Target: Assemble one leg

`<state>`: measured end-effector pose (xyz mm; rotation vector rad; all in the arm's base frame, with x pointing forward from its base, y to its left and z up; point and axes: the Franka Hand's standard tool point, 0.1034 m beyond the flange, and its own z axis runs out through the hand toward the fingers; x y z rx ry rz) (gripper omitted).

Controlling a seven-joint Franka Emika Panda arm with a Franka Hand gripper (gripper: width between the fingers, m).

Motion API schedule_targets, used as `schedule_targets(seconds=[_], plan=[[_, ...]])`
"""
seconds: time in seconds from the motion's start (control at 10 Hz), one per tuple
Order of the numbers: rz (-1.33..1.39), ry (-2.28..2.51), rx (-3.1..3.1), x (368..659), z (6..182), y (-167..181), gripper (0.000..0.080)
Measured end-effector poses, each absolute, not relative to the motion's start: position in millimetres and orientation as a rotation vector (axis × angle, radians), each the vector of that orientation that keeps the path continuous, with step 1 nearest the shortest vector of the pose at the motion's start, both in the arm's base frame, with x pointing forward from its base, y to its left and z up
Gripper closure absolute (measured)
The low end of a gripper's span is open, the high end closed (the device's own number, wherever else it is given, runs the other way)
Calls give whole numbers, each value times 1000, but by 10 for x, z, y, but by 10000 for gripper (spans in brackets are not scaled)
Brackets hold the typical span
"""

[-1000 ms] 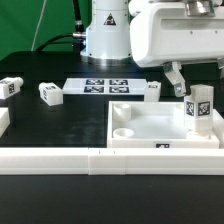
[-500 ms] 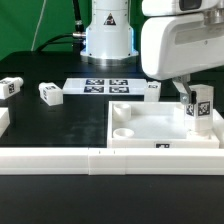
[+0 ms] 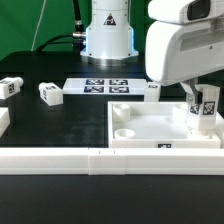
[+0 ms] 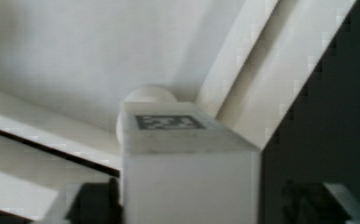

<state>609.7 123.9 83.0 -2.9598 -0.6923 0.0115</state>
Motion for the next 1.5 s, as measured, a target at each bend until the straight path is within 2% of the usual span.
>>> schedule_targets(seconds=[0.1,0.6,1.5], plan=[[10,-691,-2961,6102,830,1229,498],[13,-634,-2972,6097,819,1229,506],[-86,821,-2904,6050,803,1101,506]])
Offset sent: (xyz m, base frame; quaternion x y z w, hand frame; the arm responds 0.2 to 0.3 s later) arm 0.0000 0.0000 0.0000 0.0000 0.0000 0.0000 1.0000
